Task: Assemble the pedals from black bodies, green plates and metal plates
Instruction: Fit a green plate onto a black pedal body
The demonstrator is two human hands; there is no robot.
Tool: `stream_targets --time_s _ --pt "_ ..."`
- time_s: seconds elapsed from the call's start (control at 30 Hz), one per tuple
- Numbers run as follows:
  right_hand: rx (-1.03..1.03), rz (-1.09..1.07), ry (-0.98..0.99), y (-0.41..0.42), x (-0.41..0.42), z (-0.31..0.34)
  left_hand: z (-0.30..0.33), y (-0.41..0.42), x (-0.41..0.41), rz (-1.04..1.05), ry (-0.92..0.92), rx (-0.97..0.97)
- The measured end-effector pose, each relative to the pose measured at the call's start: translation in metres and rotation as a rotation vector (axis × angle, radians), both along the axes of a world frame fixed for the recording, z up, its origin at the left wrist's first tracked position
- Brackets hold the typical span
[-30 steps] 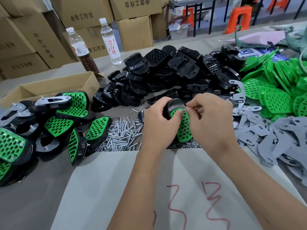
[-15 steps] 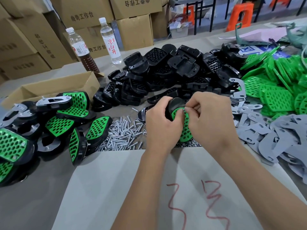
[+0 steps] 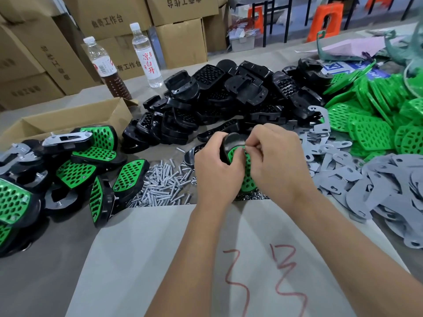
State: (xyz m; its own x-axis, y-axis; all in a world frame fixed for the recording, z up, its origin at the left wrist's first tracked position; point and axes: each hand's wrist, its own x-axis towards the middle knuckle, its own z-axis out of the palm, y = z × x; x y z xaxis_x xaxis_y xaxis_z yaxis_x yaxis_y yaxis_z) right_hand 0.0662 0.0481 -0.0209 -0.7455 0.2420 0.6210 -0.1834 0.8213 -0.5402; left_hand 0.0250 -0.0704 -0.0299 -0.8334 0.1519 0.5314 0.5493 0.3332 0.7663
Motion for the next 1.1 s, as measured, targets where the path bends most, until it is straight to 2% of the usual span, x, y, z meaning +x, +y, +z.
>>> stream_targets --time_s 0.13,0.2,0.27,0.4,0.53,1.1 --pt "-0.627 0.265 -0.054 0.019 -0.001 -0.009 0.001 0.001 0.000 -0.068 -0.098 0.085" --pt "-0.786 0.374 -0.071 0.023 -0.003 -0.011 0.002 0.001 -0.002 -0.125 -0.180 0.149" --pt "-0.865 0.390 -0.069 0.023 -0.005 -0.014 0.002 0.000 -0.003 -0.148 -0.232 0.190" --pt "-0.854 0.300 -0.154 0.025 -0.005 -0.016 0.000 -0.002 -0.003 -0.204 -0.298 0.278" --pt "-0.821 0.440 -0.261 0.029 -0.003 -0.012 -0.002 -0.003 -0.005 -0.229 -0.310 0.279" --pt "-0.826 0.515 -0.216 0.034 -0.002 -0.014 -0.003 0.001 -0.002 -0.159 -0.242 0.169"
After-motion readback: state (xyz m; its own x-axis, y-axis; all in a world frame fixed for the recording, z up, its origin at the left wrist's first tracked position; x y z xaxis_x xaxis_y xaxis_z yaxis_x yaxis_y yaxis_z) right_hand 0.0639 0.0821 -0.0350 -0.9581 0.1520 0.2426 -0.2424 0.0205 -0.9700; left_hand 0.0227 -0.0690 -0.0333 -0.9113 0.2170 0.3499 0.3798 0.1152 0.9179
